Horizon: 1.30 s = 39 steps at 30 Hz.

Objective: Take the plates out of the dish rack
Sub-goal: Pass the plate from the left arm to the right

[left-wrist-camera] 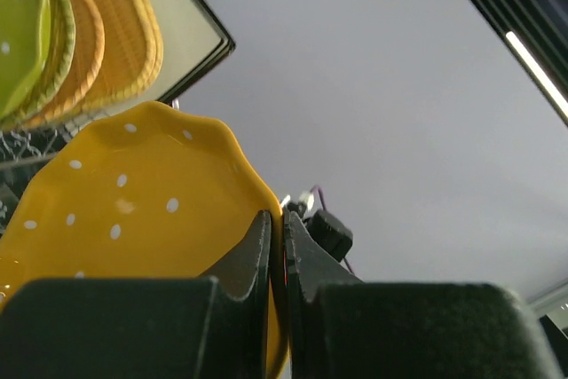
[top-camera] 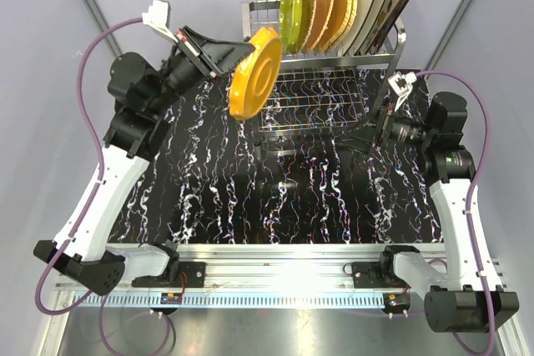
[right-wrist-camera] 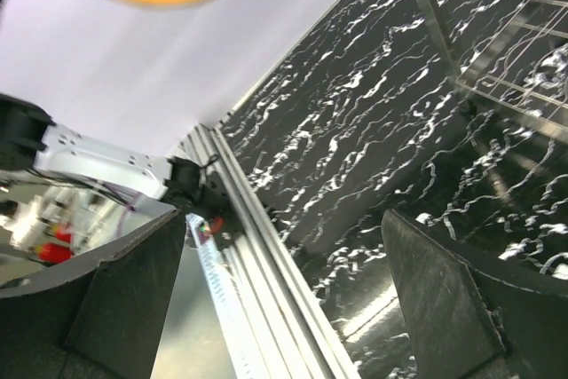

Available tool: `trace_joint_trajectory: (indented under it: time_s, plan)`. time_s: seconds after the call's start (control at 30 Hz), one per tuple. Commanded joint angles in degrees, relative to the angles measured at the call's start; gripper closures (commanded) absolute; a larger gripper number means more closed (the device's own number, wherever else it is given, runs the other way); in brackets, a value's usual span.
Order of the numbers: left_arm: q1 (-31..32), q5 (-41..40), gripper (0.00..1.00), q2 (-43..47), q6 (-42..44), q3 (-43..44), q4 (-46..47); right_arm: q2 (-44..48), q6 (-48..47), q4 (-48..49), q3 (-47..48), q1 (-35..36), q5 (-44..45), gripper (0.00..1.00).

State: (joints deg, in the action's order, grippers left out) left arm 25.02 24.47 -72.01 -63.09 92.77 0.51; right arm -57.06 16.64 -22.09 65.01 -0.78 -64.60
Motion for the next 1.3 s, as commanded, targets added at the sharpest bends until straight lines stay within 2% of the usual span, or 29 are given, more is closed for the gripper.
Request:
trace_joint_trajectory:
  time_s: [0.0, 0.3, 0.4, 0.6, 0.87, 1.1, 1.27]
  plan:
    - [1.1, 3.4, 1.0, 4.8, -1.4, -3.1, 12.7, -0.6, 7.5, 3.8, 0.2, 2.1, -0.2, 0.0]
    - [4.1, 4.5, 1.0, 7.2, -0.1, -15.7, 17.1, -3.3, 24.2, 8.1, -4.0, 3.0, 1.6, 0.0]
    - [4.8, 3.9, 1.0, 7.8, 0.7, -19.7, 18.7, -3.4, 33.3, 11.4, -6.3, 3.3, 3.2, 0.01]
    - [6.3, 3.5, 1.0, 7.6, 0.2, -26.5, 23.7, -5.9, 43.0, 13.0, -6.7, 5.7, 9.3, 0.03]
    - [8.7, 6.9, 1.0, 5.0, 3.1, -28.2, 23.7, -11.1, 52.6, 10.4, -6.2, 11.1, 15.9, 0.05]
    - [11.0, 10.1, 1.0, 2.7, 6.8, -28.6, 20.1, -13.4, 60.3, 11.3, -6.8, 12.1, 16.0, 0.05]
    - [11.7, 10.8, 1.0, 1.5, 8.2, -28.9, 18.8, -12.4, 61.8, 11.2, -6.7, 12.2, 15.7, 0.05]
